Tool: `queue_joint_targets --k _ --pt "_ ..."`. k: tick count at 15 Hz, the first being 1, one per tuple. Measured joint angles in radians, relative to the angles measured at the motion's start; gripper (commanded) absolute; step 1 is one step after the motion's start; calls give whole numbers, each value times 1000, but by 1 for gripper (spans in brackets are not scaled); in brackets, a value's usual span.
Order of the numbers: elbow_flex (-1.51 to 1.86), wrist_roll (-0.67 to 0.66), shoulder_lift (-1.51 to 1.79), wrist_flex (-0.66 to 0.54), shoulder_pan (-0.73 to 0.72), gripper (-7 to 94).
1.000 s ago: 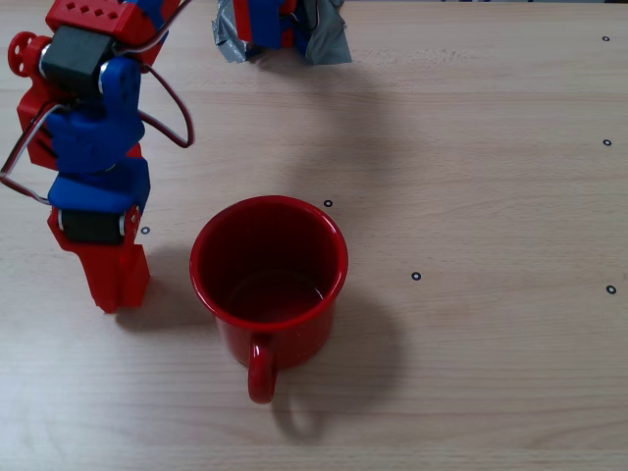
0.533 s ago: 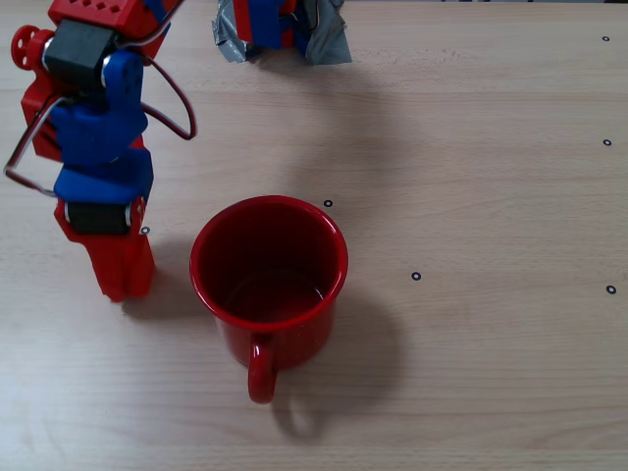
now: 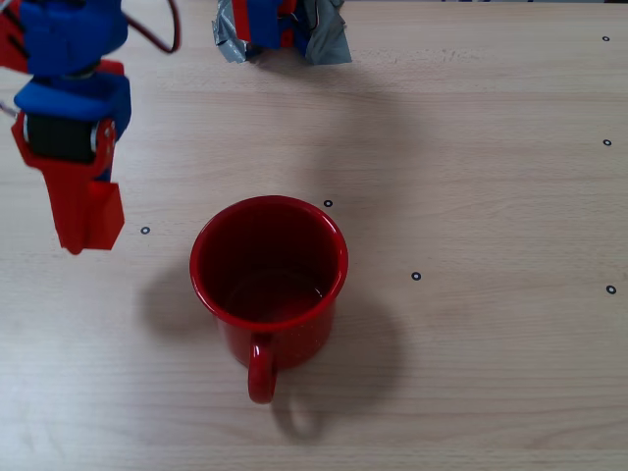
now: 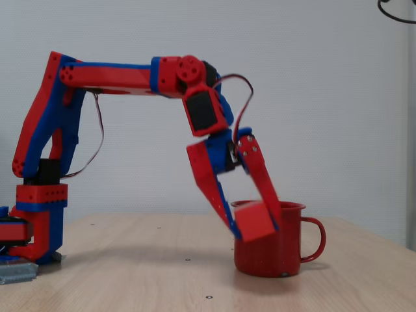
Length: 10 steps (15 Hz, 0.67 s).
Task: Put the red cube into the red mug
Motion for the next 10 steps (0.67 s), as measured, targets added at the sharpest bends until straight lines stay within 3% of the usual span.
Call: queue_joint_targets --k 7,10 --pt "-67 35 173 91 0 0" --pt "-87 71 173 127 -75 0"
